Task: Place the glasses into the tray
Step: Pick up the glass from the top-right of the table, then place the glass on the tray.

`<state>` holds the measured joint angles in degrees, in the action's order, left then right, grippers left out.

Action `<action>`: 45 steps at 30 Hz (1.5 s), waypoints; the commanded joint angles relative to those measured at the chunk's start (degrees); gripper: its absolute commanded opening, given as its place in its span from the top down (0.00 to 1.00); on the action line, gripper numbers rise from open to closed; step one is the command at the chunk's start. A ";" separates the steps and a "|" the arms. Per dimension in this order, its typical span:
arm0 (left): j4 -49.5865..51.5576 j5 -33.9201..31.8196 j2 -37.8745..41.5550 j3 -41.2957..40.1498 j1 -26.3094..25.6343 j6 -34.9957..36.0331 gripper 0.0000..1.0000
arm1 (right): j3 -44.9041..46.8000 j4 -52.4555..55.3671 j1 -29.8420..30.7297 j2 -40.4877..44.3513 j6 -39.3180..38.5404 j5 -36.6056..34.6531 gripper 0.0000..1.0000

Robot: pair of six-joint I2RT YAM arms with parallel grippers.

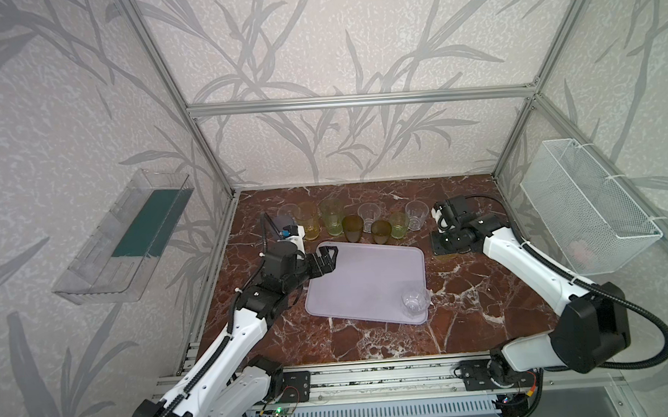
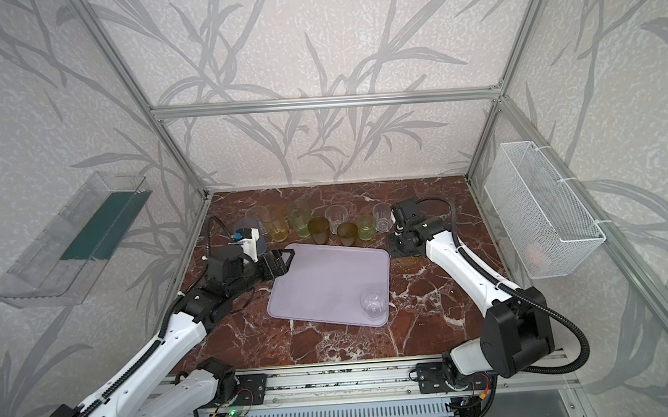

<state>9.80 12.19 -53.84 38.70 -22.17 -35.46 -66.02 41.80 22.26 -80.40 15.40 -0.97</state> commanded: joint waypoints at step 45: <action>5.29 -2.64 2.08 3.58 0.07 2.08 0.01 | 0.30 -0.61 19.14 -8.48 7.89 -2.63 0.78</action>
<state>14.37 10.52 -52.60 41.56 -22.17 -34.06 -64.03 40.60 41.06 -88.44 22.96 -2.92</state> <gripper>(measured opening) 0.993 0.212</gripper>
